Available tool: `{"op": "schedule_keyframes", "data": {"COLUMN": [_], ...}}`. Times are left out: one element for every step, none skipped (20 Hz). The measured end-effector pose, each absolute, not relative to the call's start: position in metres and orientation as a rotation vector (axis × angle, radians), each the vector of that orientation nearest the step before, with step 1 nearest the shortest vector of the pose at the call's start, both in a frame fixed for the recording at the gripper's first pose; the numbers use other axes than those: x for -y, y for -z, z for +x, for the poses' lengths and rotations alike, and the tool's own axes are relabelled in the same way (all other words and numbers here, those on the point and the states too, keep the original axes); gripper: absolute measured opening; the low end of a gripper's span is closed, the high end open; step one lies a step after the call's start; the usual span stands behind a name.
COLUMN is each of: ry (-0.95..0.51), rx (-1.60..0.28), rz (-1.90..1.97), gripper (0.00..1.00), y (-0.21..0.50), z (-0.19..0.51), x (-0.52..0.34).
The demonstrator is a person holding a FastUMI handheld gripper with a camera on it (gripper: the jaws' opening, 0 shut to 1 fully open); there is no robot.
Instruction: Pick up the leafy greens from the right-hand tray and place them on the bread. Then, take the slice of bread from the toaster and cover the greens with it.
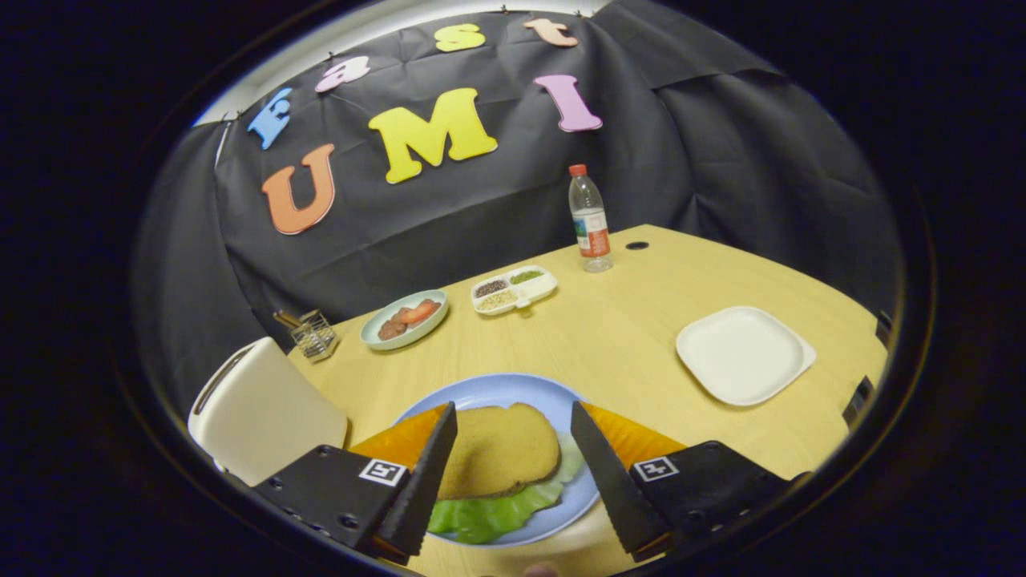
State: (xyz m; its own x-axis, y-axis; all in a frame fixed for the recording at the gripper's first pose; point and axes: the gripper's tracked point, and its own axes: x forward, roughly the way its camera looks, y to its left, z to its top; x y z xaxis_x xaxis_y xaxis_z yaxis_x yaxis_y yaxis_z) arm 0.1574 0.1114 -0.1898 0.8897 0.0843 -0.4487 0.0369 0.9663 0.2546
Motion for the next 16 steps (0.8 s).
{"op": "schedule_keyframes", "data": {"ry": [-0.029,-0.032,-0.035,-0.038,-0.039,-0.041,-0.044,-0.048,-0.050,-0.056,-0.061,-0.065,-0.065,-0.068,-0.070,-0.079], "rx": [-0.465,-0.451,-0.434,-0.413,-0.386,-0.358,-0.332,-0.306,-0.288,-0.279,-0.265,-0.248,-0.225,-0.197,-0.173,-0.147], "rz": [0.254,0.246,0.234,0.219,0.200,0.179,0.163,0.144,0.127,0.112,0.099,0.081,0.060,0.040,0.024,0.011], "gripper": [0.87,0.90,0.92,0.92,0.94,0.95,0.95,0.96,0.96,0.96,0.96,0.96,0.96,0.96,0.96,0.96], "y": [0.186,0.180,0.175,0.168,0.159,0.150,0.141,0.132,0.125,0.121,0.115,0.107,0.098,0.088,0.078,0.066], "z": [0.157,0.156,0.155,0.154,0.152,0.150,0.147,0.144,0.142,0.138,0.135,0.132,0.128,0.124,0.119,0.113], "x": [-0.112,-0.113,-0.112,-0.112,-0.111,-0.111,-0.111,-0.113,-0.113,-0.115,-0.116,-0.117,-0.116,-0.117,-0.118,-0.121]}}
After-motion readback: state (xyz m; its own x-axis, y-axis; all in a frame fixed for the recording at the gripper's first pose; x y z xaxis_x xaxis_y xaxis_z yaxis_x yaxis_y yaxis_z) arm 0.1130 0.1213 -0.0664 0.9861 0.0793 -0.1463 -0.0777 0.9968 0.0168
